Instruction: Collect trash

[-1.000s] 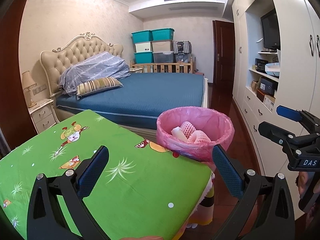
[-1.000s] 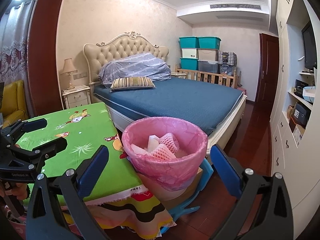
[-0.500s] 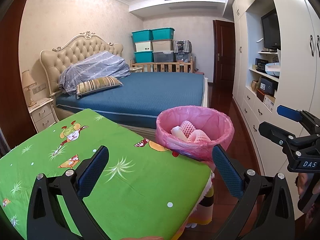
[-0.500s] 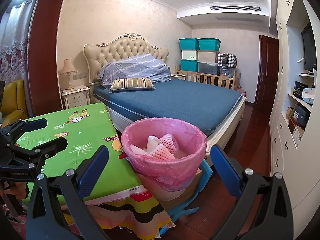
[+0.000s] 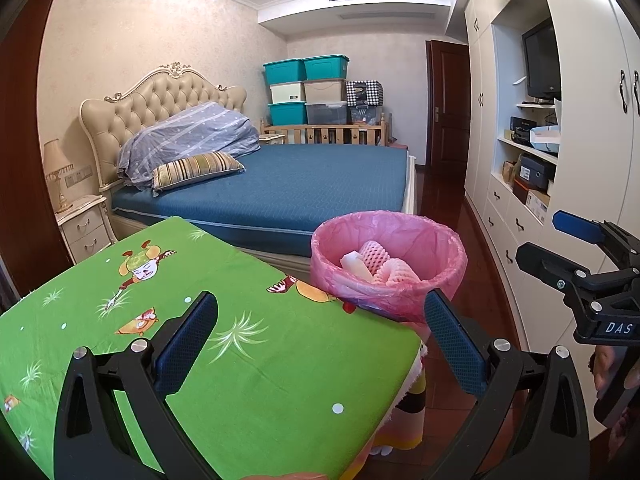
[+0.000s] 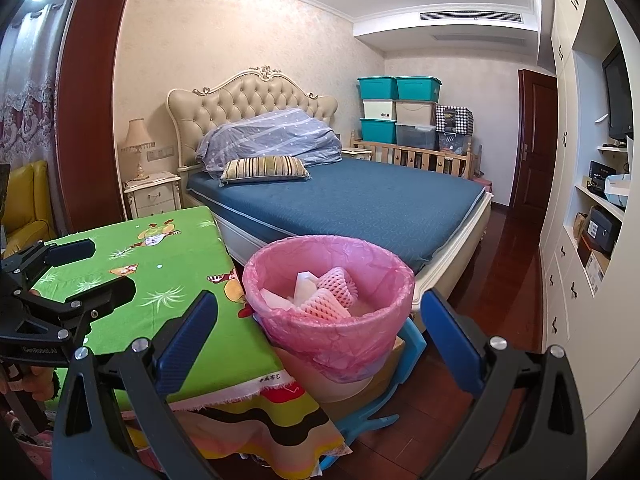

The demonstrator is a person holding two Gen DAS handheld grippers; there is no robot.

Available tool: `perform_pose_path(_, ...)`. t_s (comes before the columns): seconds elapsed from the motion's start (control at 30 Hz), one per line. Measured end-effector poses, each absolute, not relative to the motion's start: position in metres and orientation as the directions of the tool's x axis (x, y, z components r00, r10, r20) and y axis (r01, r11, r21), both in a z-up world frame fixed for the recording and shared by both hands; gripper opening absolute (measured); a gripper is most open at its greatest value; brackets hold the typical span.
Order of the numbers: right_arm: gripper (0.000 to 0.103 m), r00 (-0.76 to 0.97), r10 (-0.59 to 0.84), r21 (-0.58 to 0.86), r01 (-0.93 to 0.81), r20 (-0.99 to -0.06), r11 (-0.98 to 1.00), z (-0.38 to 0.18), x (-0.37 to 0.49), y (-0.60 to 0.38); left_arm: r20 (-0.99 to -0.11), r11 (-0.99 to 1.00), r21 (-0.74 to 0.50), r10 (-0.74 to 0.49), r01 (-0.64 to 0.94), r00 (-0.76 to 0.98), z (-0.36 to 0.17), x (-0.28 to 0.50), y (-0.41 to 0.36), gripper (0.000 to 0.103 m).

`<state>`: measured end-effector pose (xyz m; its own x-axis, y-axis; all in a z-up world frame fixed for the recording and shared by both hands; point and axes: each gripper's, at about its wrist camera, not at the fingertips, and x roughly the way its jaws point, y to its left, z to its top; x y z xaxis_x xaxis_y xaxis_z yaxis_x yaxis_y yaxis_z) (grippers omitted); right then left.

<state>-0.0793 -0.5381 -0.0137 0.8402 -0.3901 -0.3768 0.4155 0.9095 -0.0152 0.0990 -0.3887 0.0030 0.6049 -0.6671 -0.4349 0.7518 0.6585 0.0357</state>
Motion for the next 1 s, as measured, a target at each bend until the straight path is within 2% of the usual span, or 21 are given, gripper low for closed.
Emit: perform_pose_path(1.0, 0.099, 0.841, -0.384, -0.002, 0.414, -0.381, 0.910, -0.0145, -0.0809, -0.5397, -0.439, 0.649, 0.045, -0.670, 0.759, 0.599, 0.0023, 0.0927, -0.3945, 0.097)
